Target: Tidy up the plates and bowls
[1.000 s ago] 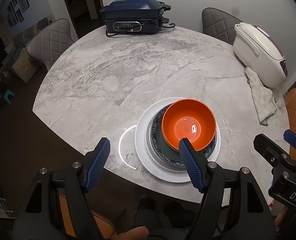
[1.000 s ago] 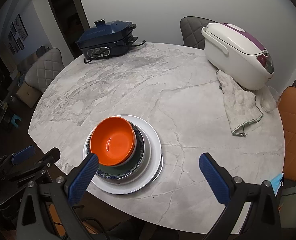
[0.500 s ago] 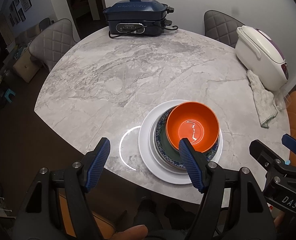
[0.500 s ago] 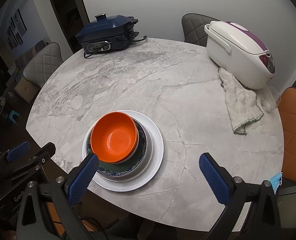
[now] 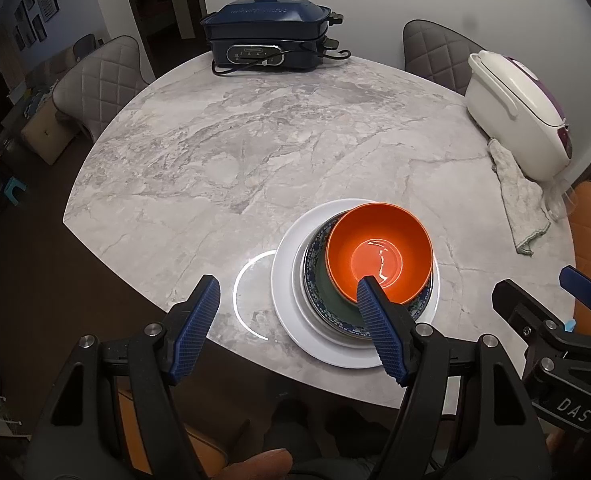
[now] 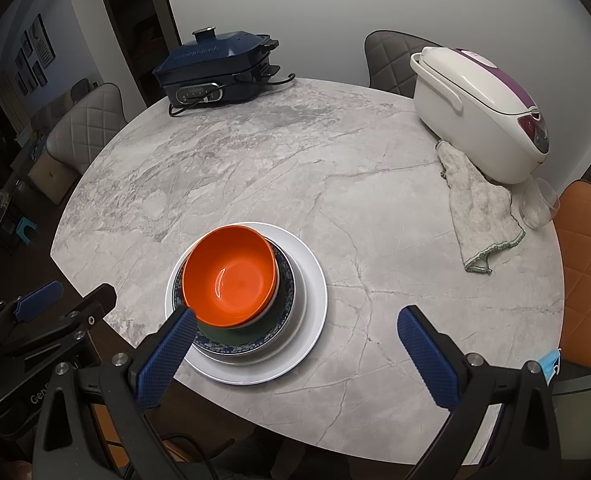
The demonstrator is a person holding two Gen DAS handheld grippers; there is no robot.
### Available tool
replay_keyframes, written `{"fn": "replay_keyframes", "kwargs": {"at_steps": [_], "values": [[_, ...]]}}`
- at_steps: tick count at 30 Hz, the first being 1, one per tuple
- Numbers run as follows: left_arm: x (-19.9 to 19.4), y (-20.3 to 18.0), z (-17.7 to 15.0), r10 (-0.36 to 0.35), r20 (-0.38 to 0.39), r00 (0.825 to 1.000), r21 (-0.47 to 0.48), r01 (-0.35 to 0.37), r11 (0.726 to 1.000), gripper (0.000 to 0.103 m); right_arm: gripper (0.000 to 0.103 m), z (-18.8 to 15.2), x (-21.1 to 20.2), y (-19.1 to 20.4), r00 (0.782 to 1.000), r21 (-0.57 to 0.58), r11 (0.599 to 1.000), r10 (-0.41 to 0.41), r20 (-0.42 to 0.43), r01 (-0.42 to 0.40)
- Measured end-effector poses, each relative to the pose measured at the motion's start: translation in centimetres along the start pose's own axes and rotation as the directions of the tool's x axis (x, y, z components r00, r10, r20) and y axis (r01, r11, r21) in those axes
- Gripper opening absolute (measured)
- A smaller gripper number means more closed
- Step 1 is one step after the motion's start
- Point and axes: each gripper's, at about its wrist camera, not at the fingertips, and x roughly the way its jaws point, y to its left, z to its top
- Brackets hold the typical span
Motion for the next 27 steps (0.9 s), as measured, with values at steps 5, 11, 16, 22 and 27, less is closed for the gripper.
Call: {"fn": "replay_keyframes", "kwargs": {"at_steps": [5,11,16,22,27], "values": [[-0.02,-0.02,-0.03,-0.002,0.001,1.000,-0.001,0.002,1.000,0.070,0.103,-0.03,-0.01,0.03,1.000,0.000,1.000,0.000,0.000,0.000],[0.00,-0.42,-0.09,-0.003,-0.002,1.000,0.004,0.003,1.000,0.070,0.103,-0.01,-0.01,0.14,1.000,-0.002,1.000,0.001,-0.003,-0.001],[0.14,-0.70,0.00,-0.009,-0.002,1.000,0.006,0.009,1.000,0.070,0.103,0.09,0.00,0.26,1.000,-0.007,1.000,0.003,-0.005,-0.003],[0.19,-0.73,0.11,-0.010,-0.001,1.000,0.006,0.010,1.000,0.070,0.103,0.08,0.19,0.28,1.000,-0.012,1.000,0.007,-0.009,-0.007],[0.22,-0.80,0.16,-0.012,-0.001,1.000,0.005,0.012,1.000,0.070,0.103,0.06,0.47,0.16,1.000,-0.016,1.000,0.011,-0.013,-0.011]]}}
